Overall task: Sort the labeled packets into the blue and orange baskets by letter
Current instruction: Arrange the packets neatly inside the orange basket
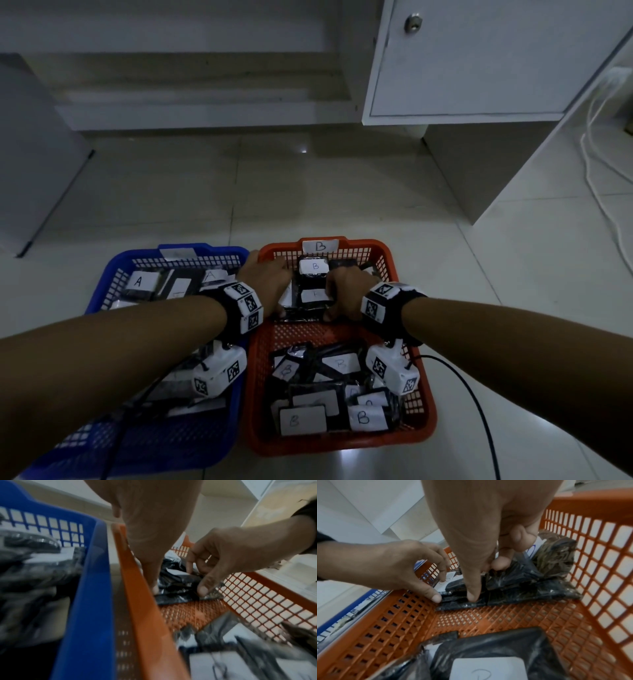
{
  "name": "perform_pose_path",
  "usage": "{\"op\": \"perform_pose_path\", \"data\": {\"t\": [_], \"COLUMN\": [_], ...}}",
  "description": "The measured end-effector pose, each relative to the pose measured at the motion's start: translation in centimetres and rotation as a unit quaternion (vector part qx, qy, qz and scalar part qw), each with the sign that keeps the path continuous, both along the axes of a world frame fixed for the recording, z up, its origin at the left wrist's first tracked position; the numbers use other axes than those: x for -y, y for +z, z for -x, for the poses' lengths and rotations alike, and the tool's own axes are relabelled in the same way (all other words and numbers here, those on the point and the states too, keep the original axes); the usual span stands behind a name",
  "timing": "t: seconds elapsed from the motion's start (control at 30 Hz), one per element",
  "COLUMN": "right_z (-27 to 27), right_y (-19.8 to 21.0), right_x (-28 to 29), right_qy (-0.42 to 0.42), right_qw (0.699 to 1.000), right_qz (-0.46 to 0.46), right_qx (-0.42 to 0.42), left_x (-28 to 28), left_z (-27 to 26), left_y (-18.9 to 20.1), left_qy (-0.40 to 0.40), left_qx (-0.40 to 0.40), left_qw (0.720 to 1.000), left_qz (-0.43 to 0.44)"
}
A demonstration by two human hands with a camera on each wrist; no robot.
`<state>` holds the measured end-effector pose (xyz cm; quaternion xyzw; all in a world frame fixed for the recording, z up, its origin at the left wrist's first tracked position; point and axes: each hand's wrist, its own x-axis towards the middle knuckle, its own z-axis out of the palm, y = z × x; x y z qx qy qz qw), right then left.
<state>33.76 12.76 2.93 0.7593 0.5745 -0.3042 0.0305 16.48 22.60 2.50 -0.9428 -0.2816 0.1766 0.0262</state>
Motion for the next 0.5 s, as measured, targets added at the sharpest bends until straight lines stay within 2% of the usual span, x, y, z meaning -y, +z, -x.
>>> {"op": "perform_pose_path", "data": {"t": [0.13,0.2,0.27,0.3,0.33,0.4,0.43,0.5], "right_z": [-0.2,-0.3,-0.2,-0.2,-0.4,-0.4,-0.3,0.3], "right_y": [0.4,1.1,2.1,2.4,2.5,2.6,2.5,2.1], "right_x": [0.2,0.2,0.7,0.9,1.3,2.3,2.8,3.5], "right_qy": [0.014,0.022,0.042,0.052,0.057,0.066,0.073,0.086], "right_qw": [1.0,0.999,0.998,0.997,0.996,0.981,0.971,0.962], "right_qz": [0.004,-0.002,-0.011,-0.005,0.021,0.116,0.159,0.194], "right_qx": [-0.01,-0.031,-0.042,-0.051,-0.071,-0.138,-0.162,-0.173], "left_x": [0.0,0.0,0.4,0.8,1.4,2.7,3.5,4.8], "left_z": [-0.2,0.2,0.6,0.7,0.8,1.0,1.2,1.6], "left_y": [0.9,1.2,1.6,1.9,2.1,2.6,2.8,2.6], "left_qy": [-0.022,-0.022,-0.028,-0.029,-0.025,-0.023,-0.029,-0.067], "left_qx": [-0.015,0.032,0.103,0.114,0.102,0.027,-0.023,-0.097], "left_qw": [0.999,0.999,0.993,0.989,0.982,0.96,0.951,0.944], "left_qz": [-0.021,-0.009,0.044,0.095,0.159,0.276,0.308,0.309]}}
